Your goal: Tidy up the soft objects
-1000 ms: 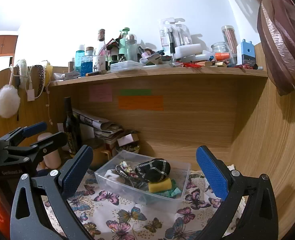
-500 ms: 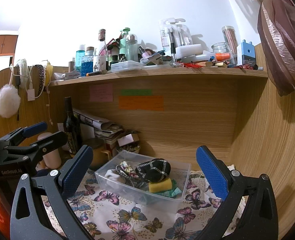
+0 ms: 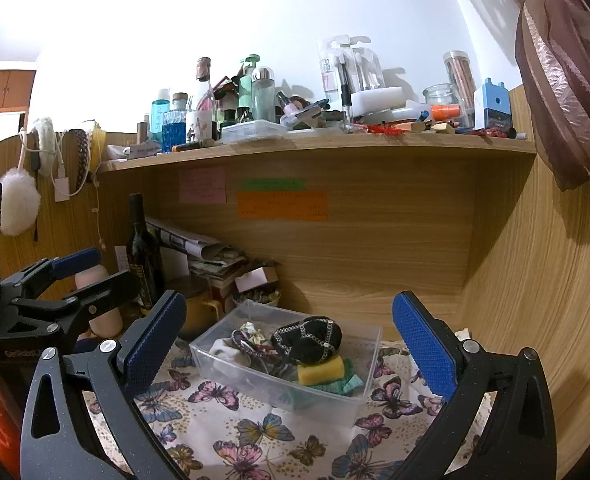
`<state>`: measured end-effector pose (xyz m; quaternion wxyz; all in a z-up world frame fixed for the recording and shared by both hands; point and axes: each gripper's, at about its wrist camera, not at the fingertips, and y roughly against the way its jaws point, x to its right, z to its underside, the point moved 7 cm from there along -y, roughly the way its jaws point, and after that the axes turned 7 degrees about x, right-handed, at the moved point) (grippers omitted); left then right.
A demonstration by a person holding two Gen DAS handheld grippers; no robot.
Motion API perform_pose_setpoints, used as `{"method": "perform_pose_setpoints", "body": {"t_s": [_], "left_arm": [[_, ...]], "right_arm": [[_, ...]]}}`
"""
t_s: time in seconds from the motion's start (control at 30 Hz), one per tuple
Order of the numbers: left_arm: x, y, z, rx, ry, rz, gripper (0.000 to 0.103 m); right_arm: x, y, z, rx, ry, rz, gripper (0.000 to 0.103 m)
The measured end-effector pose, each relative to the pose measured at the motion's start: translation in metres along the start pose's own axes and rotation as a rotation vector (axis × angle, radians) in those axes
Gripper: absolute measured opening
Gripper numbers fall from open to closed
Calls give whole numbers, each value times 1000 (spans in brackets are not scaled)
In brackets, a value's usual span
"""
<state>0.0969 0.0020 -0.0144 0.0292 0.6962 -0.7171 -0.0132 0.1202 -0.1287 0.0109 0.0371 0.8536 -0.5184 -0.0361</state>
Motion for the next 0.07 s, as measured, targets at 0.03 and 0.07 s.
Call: {"method": "perform_pose_setpoints", "body": {"t_s": [0.03, 0.07], "left_arm": [[0, 0, 0, -2, 4, 3, 103], [0, -1, 0, -4, 9, 6, 103]], "right_arm": [[0, 0, 0, -1, 0, 0, 103], [-1, -1, 0, -2, 0, 1, 103]]}}
